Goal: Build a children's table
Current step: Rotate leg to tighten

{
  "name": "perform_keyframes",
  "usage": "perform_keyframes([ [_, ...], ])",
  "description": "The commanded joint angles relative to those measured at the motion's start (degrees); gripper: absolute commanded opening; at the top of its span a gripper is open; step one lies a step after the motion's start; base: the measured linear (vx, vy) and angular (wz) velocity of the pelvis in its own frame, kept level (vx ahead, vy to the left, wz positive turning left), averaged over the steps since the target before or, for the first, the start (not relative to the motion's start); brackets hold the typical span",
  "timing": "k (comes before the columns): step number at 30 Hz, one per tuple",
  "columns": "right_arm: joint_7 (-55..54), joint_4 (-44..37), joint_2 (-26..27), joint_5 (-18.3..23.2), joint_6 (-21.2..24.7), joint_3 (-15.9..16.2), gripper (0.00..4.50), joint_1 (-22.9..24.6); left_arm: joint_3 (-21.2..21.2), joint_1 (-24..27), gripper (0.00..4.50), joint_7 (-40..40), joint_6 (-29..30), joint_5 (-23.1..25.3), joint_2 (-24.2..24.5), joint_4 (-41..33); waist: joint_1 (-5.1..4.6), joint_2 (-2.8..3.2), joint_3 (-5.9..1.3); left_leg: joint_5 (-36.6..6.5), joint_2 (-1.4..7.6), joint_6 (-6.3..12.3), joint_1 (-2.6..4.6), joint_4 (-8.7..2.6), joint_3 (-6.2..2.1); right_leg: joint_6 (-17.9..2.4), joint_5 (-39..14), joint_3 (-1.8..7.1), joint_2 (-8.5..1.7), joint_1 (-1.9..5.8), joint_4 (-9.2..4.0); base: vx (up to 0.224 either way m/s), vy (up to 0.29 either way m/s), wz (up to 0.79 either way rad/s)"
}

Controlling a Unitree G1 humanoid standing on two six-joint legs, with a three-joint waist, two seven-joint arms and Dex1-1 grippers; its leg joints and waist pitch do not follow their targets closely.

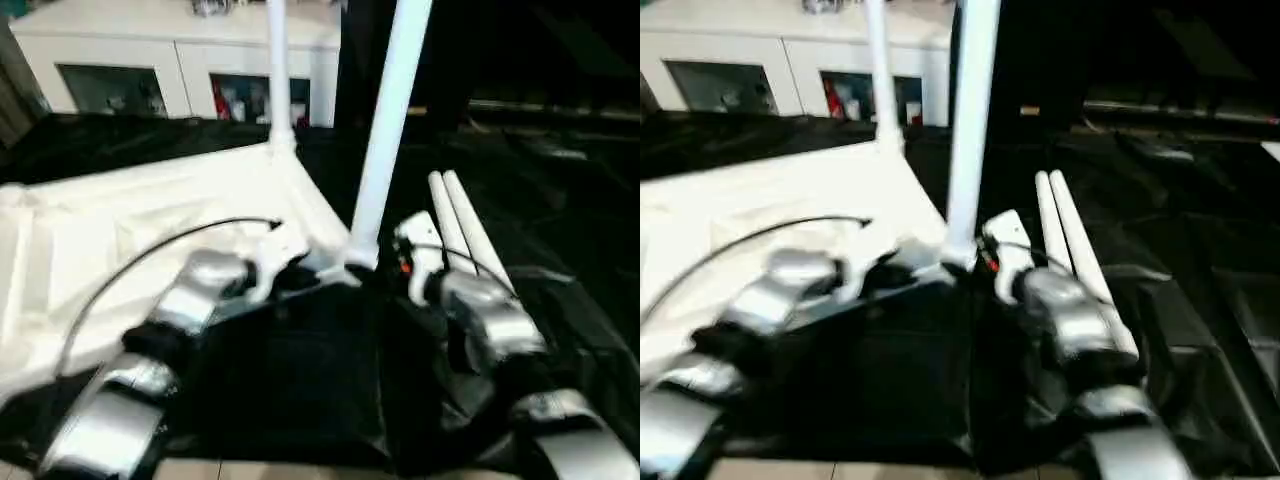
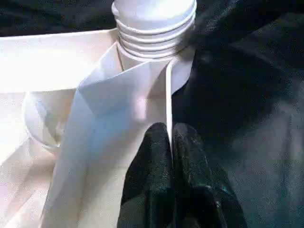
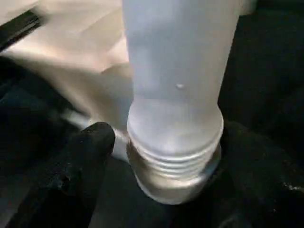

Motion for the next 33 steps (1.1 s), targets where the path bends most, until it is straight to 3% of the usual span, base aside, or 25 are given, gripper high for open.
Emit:
perform_keyframes([
  [1, 5.93, -2.59, -1.14, 0.94, 0.98, 2.09, 3.81, 0.52, -1.86, 2.15, 0.00, -6.05, -0.70, -1.69, 0.14, -1.66, 0.46, -0.10, -3.20, -6.39, 1.70, 5.90, -0.89, -3.57, -0.08, -12.44, -9.99, 3.46, -4.25, 3.71, -3.76, 0.000, 0.000, 0.00],
  [4, 13.15, -5.00, -5.00, -0.77, 0.80, 5.47, 3.81, 1.43, -3.43, 3.77, 0.00, -11.71, 0.97, -2.62, 2.83, -5.52, 0.93, 0.12, -3.22, -5.71, 1.97, 5.70, -0.71, -3.55, 0.03, -13.41, -8.36, 3.35, -4.11, 3.53, -3.36, 0.000, 0.000, 0.00],
  [6, 13.65, -5.02, -5.17, -1.05, 0.67, 5.68, 3.81, 1.34, -3.53, 3.97, 0.00, -12.49, 1.03, -2.93, 3.10, -6.02, 1.11, 0.00, -3.16, -6.09, 1.95, 5.48, -0.68, -3.53, 0.16, -13.58, -8.78, 3.41, -4.17, 3.50, -3.40, 0.000, 0.000, 0.00],
  [12, 14.40, -4.51, -4.71, -0.47, 1.04, 5.65, 3.81, 0.76, -3.37, 4.84, 0.00, -13.35, 1.20, -2.98, 3.53, -7.41, 1.48, -0.38, -3.02, -7.43, 1.77, 3.78, -0.58, -3.72, 0.06, -11.31, -14.32, 3.48, -4.29, 3.42, -3.99, 0.000, 0.000, 0.00],
  [13, 14.59, -4.70, -4.67, -0.17, 1.32, 5.62, 3.55, 0.76, -3.26, 5.10, 0.00, -13.51, 1.40, -3.02, 3.64, -7.93, 1.47, -0.35, -3.06, -7.16, 1.80, 3.75, -0.57, -3.73, 0.02, -11.22, -14.11, 3.48, -4.32, 3.42, -3.94, 0.000, 0.000, 0.00],
  [17, 15.62, -5.50, -4.87, 0.35, 1.95, 5.87, 3.42, 1.10, -3.29, 5.64, 0.00, -13.76, 2.05, -3.14, 3.94, -9.02, 1.46, -0.41, -3.16, -5.70, 1.76, 4.16, -0.67, -3.62, 0.05, -11.68, -11.60, 3.49, -4.21, 3.50, -3.62, 0.000, 0.000, 0.00],
  [19, 16.12, -5.69, -5.00, 0.37, 1.97, 5.80, 3.04, 1.37, -3.31, 5.86, 0.00, -13.79, 2.40, -3.15, 3.99, -9.45, 1.50, -0.47, -3.21, -4.95, 1.75, 4.53, -0.67, -3.55, 0.12, -12.00, -10.32, 3.48, -4.16, 3.53, -3.45, 0.000, 0.000, 0.00],
  [27, 16.48, -6.15, -5.08, 0.70, 2.18, 5.70, 2.75, 1.97, -3.25, 6.45, 0.00, -13.76, 2.81, -3.10, 3.99, -10.12, 1.46, -0.41, -3.16, -5.70, 1.72, 4.18, -0.63, -3.57, 0.09, -11.17, -12.54, 3.48, -4.20, 3.53, -3.73, 0.000, 0.000, 0.00],
  [31, 11.28, -4.03, -3.38, 0.08, 2.35, 4.07, 2.74, 1.84, -2.74, 6.12, 0.00, -10.97, 3.12, -2.52, 2.61, -8.90, 1.32, -0.43, -3.17, -5.38, 1.66, 4.14, -0.64, -3.56, 0.10, -11.44, -11.80, 3.48, -4.12, 3.48, -3.67, 0.000, 0.000, 0.00],
  [33, 4.14, -0.54, -1.30, -1.72, 2.64, 3.26, 2.74, 1.51, -1.76, 4.20, 0.00, -3.66, 3.62, -0.78, -0.07, -5.19, 1.10, -0.57, -2.96, -6.64, 1.53, 3.65, -0.58, -3.62, 0.14, -10.85, -14.32, 3.45, -4.11, 3.29, -4.09, 0.000, 0.000, 0.00],
])
